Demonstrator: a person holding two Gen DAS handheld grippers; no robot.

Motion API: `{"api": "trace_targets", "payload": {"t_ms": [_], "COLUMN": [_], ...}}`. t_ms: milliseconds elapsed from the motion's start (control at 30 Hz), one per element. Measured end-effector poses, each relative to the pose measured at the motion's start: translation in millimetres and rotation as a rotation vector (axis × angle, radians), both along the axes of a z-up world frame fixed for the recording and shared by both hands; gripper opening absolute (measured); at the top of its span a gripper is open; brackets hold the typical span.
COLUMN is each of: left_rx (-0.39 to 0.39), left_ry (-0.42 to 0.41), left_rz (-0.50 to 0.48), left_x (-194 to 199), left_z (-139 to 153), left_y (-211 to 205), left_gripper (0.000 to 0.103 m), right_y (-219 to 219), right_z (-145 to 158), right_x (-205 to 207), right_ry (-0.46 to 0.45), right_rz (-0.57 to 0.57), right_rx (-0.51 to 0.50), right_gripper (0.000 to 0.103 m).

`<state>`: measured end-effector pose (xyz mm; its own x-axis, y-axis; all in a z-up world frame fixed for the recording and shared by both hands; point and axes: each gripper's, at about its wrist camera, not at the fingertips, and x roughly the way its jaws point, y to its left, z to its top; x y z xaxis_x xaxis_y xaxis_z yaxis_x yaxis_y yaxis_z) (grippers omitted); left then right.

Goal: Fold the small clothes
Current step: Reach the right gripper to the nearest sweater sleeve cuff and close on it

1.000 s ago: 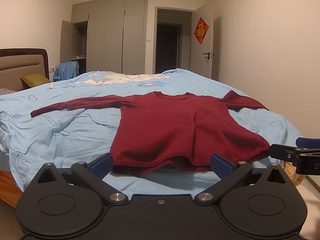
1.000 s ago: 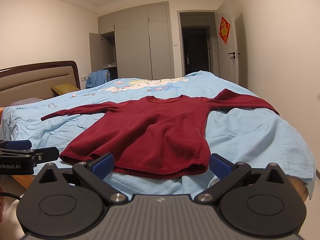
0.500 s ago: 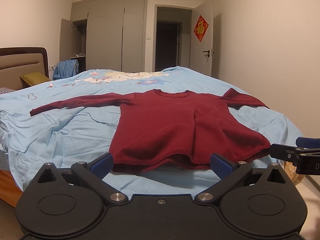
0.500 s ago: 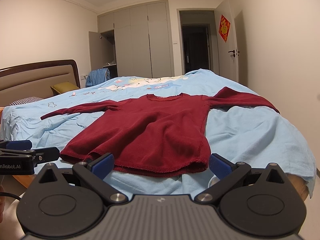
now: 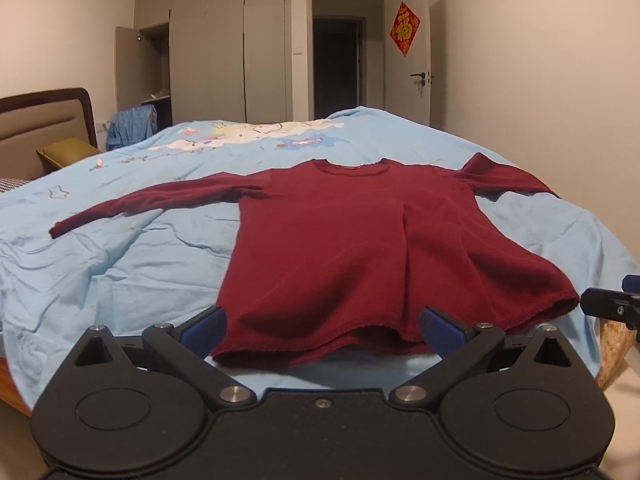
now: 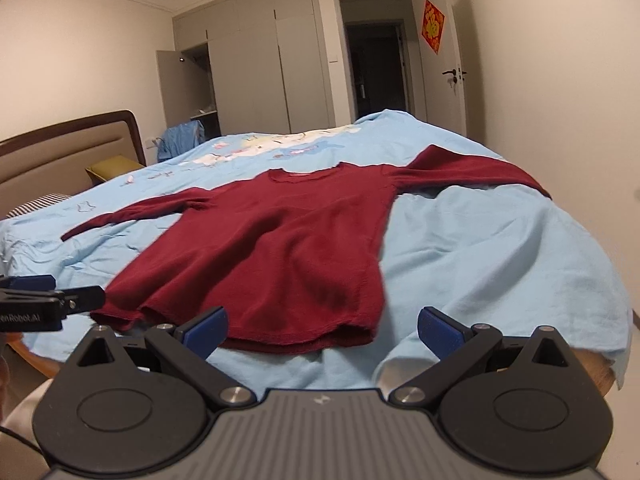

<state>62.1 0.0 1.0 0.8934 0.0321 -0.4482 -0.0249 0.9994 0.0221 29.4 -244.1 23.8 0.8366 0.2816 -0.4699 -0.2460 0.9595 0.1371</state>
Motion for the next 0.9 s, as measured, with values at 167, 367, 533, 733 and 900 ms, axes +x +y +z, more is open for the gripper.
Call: {"api": "trace_targets", "payload": {"t_ms": [167, 367, 533, 733, 900], "left_rx": [-0.001, 0.006, -0.004, -0.009, 0.007], "left_ry": [0.035, 0.073, 0.072, 0.046, -0.002], "left_rz": [-0.029, -0.037, 0.019, 0.082, 0.059], "left_x": [38, 95, 146, 203, 242], "left_z": [3, 3, -1, -8, -11], "left_y": [-4, -11, -9, -4, -7], "left_gripper": [0.102, 0.102, 0.102, 0.102, 0.102], "right_y": [-14, -33, -45, -63, -86], "right_z": [2, -6, -18, -29, -31], "right_x": [27, 64, 96, 125, 146], "right_ry": [-0.009, 0.008, 0.044, 0.053, 0.041], "right_rz": [-0.068, -0.145, -0.187, -0.248, -0.287], "right_rx": [-0.018, 0.005, 0.018, 0.028, 0.043], "right_gripper": [0.103, 0.103, 0.103, 0.103, 0.103]}}
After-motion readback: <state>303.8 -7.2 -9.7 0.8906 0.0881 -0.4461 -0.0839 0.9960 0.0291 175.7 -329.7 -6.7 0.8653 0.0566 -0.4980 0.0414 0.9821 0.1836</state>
